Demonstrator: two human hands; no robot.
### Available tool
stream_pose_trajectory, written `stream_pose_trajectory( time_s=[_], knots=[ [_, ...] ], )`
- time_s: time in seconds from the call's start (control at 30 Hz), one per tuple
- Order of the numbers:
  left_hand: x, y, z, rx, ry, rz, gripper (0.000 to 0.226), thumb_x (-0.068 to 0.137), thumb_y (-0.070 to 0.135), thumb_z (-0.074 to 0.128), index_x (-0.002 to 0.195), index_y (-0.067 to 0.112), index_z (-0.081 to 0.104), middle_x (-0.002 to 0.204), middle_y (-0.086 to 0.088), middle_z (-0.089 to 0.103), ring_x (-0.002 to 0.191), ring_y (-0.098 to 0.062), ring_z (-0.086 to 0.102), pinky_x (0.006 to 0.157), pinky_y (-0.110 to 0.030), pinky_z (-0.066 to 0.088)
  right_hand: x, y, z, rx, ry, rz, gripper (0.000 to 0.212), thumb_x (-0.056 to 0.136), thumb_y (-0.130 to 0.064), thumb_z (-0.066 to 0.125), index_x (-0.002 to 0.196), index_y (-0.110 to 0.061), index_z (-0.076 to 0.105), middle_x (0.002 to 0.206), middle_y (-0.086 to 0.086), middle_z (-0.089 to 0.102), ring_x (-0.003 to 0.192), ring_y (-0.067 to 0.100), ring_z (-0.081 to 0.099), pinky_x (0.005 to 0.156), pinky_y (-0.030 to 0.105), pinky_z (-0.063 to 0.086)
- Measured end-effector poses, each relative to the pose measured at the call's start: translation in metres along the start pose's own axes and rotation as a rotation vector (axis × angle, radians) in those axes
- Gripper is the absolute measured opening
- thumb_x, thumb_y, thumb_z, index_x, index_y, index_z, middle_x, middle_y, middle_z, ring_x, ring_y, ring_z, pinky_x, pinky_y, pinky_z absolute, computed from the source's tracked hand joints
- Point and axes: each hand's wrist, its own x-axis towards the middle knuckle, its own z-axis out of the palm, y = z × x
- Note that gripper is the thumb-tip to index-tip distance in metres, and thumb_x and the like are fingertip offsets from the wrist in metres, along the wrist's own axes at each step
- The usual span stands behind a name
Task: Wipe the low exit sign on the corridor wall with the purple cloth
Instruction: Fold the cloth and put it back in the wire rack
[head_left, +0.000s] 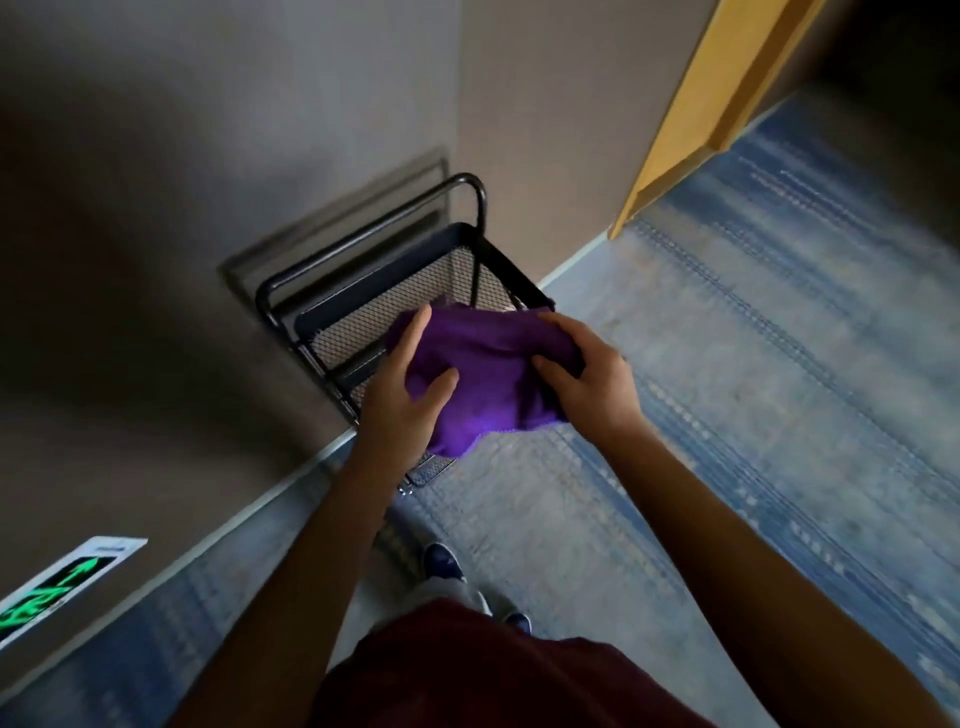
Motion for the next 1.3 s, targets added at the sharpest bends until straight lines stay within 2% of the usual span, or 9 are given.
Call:
stream_pose_trajectory(
  time_s=[0.1, 0.23, 0.37, 0.6, 0.77, 0.93, 1.07, 1.17, 1.3],
  knots=[
    [0.019, -0.019, -0.013, -0.009, 0.044, -0.083, 0.076, 0.084, 0.019, 0.071, 0.154, 0.028, 0.042, 0.154, 0.003, 0.048, 0.14, -0.003, 0.043, 0.115, -0.019, 0.034, 0.035, -0.006, 0.02, -0.017, -0.091, 0.007, 0.055, 0.089, -0.011, 0.078, 0.141, -0.023, 0.064, 0.129, -0.002, 0.074, 0.118, 0.02, 0.069, 0.104, 0.035, 0.052],
    [0.052, -0.045, -0.02, 0.064, 0.131, -0.168, 0.077, 0.087, 0.01, 0.072, 0.156, 0.021, 0.04, 0.154, -0.006, 0.048, 0.139, -0.01, 0.043, 0.117, -0.026, 0.034, 0.084, -0.007, 0.05, -0.077, -0.176, 0.015, 0.07, 0.089, -0.018, 0.079, 0.153, -0.029, 0.051, 0.14, 0.005, 0.069, 0.126, 0.027, 0.067, 0.102, 0.026, 0.046],
    [0.081, -0.08, -0.02, 0.145, 0.174, -0.312, 0.079, 0.091, 0.017, 0.072, 0.159, 0.026, 0.033, 0.16, -0.009, 0.041, 0.147, -0.023, 0.038, 0.116, -0.029, 0.032, 0.123, 0.004, 0.092, -0.177, -0.264, 0.019, 0.084, 0.088, -0.02, 0.079, 0.161, -0.029, 0.038, 0.136, 0.017, 0.07, 0.12, 0.037, 0.068, 0.103, 0.041, 0.052],
    [0.134, -0.136, 0.001, 0.122, 0.223, -0.547, 0.082, 0.092, 0.019, 0.073, 0.16, 0.025, 0.029, 0.159, -0.019, 0.038, 0.146, -0.032, 0.04, 0.119, -0.045, 0.037, 0.203, 0.05, 0.14, -0.218, -0.48, 0.025, 0.09, 0.091, -0.019, 0.078, 0.165, -0.029, 0.027, 0.127, 0.024, 0.072, 0.11, 0.044, 0.071, 0.099, 0.047, 0.056],
    [0.173, -0.174, 0.034, 0.111, 0.303, -0.687, 0.08, 0.094, 0.02, 0.071, 0.16, 0.03, 0.028, 0.158, -0.02, 0.036, 0.143, -0.033, 0.043, 0.118, -0.043, 0.038, 0.254, 0.094, 0.174, -0.243, -0.56, -0.008, 0.091, 0.091, -0.015, 0.076, 0.165, -0.027, 0.025, 0.115, 0.022, 0.075, 0.098, 0.041, 0.074, 0.086, 0.036, 0.054],
    [0.201, -0.213, 0.062, 0.188, 0.347, -0.801, 0.08, 0.096, 0.028, 0.069, 0.161, 0.036, 0.023, 0.162, -0.024, 0.029, 0.145, -0.037, 0.042, 0.118, -0.047, 0.039, 0.287, 0.138, 0.206, -0.234, -0.587, -0.033, 0.089, 0.091, -0.016, 0.076, 0.165, -0.027, 0.028, 0.108, 0.02, 0.077, 0.093, 0.04, 0.074, 0.077, 0.035, 0.053],
    [0.211, -0.229, 0.073, 0.237, 0.361, -0.807, 0.08, 0.096, 0.028, 0.068, 0.161, 0.036, 0.023, 0.163, -0.023, 0.027, 0.143, -0.036, 0.045, 0.116, -0.043, 0.041, 0.293, 0.159, 0.215, -0.259, -0.593, -0.025, 0.091, 0.093, -0.02, 0.075, 0.166, -0.031, 0.022, 0.112, 0.016, 0.077, 0.097, 0.037, 0.074, 0.087, 0.045, 0.06],
    [0.211, -0.236, 0.08, 0.302, 0.355, -0.805, 0.08, 0.096, 0.029, 0.069, 0.161, 0.036, 0.022, 0.164, -0.022, 0.027, 0.139, -0.035, 0.05, 0.11, -0.041, 0.045, 0.293, 0.165, 0.215, -0.287, -0.604, -0.06, 0.089, 0.093, -0.02, 0.074, 0.165, -0.034, 0.022, 0.113, 0.012, 0.076, 0.096, 0.032, 0.073, 0.084, 0.04, 0.059],
    [0.201, -0.243, 0.079, 0.447, 0.327, -0.833, 0.079, 0.095, 0.04, 0.067, 0.16, 0.039, 0.023, 0.166, -0.018, 0.024, 0.144, -0.035, 0.043, 0.108, -0.048, 0.05, 0.286, 0.164, 0.217, -0.323, -0.638, -0.083, 0.085, 0.091, -0.02, 0.075, 0.161, -0.034, 0.03, 0.142, 0.012, 0.061, 0.13, 0.031, 0.059, 0.101, 0.047, 0.054]
  ],
)
